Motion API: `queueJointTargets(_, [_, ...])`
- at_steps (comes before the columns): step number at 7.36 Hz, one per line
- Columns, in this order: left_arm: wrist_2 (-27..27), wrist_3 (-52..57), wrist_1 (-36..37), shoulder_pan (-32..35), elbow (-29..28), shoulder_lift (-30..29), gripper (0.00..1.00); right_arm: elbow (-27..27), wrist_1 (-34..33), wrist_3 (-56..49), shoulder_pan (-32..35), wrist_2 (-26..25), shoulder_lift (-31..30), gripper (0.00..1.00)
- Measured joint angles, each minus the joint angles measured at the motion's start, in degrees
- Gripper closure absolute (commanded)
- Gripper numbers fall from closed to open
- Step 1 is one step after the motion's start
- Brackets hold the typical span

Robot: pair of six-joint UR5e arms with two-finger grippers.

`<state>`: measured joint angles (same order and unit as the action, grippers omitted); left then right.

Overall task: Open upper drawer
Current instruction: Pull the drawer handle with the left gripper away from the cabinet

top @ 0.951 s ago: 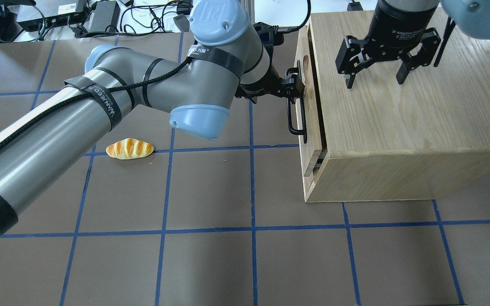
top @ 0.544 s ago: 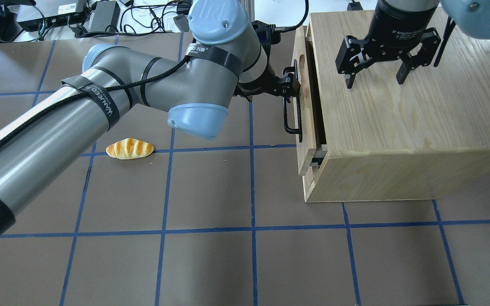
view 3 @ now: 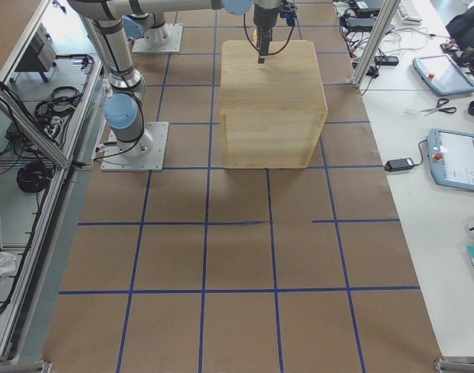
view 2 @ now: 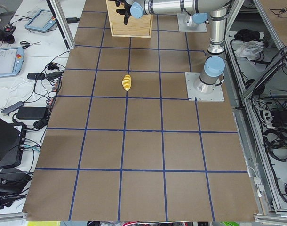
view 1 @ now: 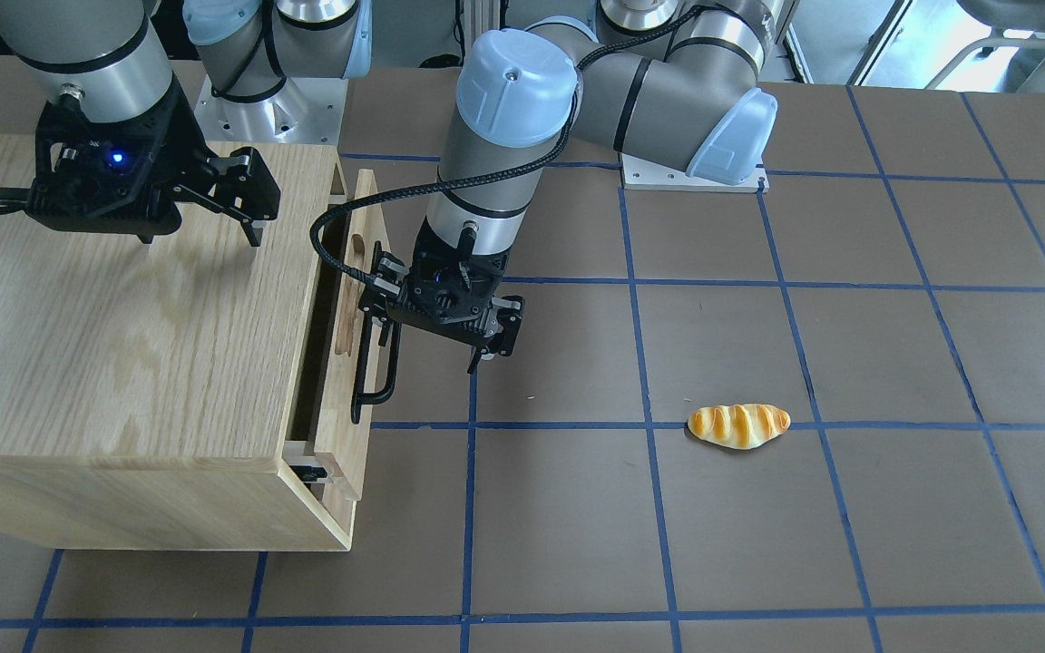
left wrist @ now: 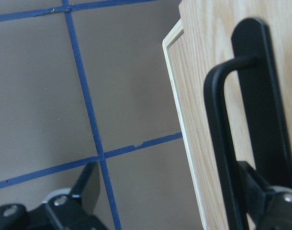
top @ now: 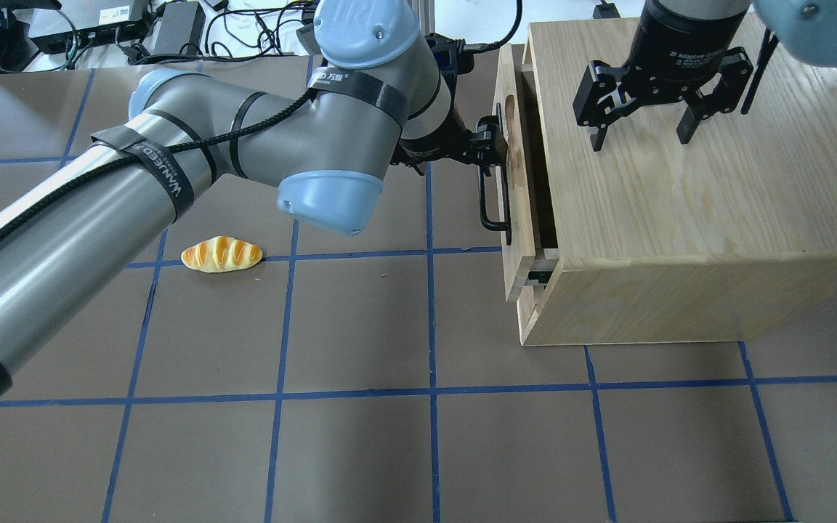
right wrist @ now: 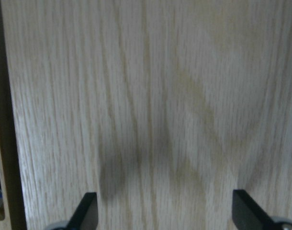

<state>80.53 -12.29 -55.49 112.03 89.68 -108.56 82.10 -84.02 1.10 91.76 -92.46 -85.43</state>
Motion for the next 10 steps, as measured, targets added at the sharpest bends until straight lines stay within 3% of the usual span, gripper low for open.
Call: queueJointTargets(10, [0.36,3.35,-4.17,-4.48,-0.2,0.77,0.0,-0.01,0.0,0.03,0.0,0.0,0.0,0.0])
